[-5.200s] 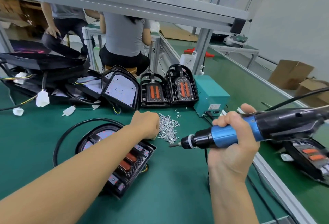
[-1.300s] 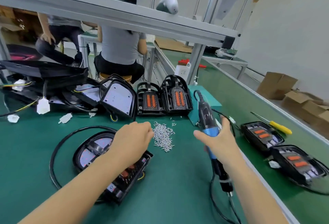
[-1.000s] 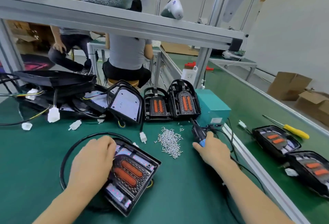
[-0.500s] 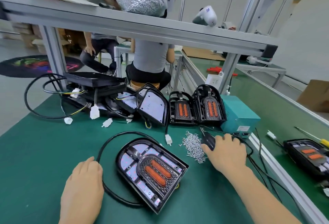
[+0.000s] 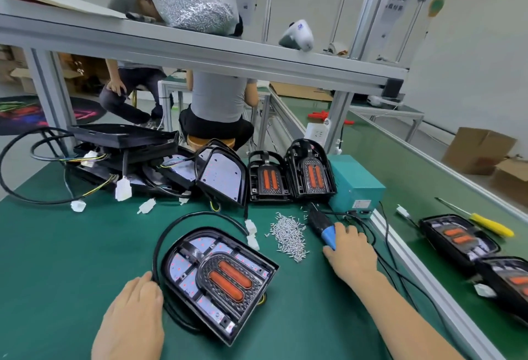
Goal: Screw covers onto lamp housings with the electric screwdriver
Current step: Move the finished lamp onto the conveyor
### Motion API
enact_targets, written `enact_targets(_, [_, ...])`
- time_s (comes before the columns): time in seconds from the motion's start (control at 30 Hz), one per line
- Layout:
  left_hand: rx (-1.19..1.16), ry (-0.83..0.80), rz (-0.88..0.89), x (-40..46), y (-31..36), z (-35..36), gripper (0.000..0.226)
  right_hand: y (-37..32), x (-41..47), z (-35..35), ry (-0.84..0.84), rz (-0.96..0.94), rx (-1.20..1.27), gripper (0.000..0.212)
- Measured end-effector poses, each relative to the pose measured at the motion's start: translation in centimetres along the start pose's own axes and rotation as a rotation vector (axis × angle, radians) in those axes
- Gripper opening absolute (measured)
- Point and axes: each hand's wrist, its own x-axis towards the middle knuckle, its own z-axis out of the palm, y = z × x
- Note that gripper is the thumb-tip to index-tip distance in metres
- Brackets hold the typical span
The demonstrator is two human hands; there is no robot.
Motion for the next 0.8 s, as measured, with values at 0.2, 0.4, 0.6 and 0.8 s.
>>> enact_targets(0.2, [-0.050, 0.011, 0.038, 1.0, 1.6, 0.5, 0.066, -3.1, -2.4, -2.6, -0.188, -0.178, 0.641, 0.071])
enact_targets(0.4, [-0.024, 0.024, 0.083, 0.7, 1.8, 1.0, 0.056, -9.1, -2.9, -2.9, -0.701, -0.120, 0.861, 0.077])
enact_targets(0.6, [-0.060, 0.011, 0.066, 0.5, 2.3, 0.2, 0.097, -10.1, -2.9, -2.5, -0.841, -0.148, 0.969, 0.073])
enact_targets(0.8, [-0.104, 0.094, 0.130, 0.4, 2.7, -0.1, 0.078, -7.7, -5.2, -3.4, -0.770, -0.324, 1.165, 0.015])
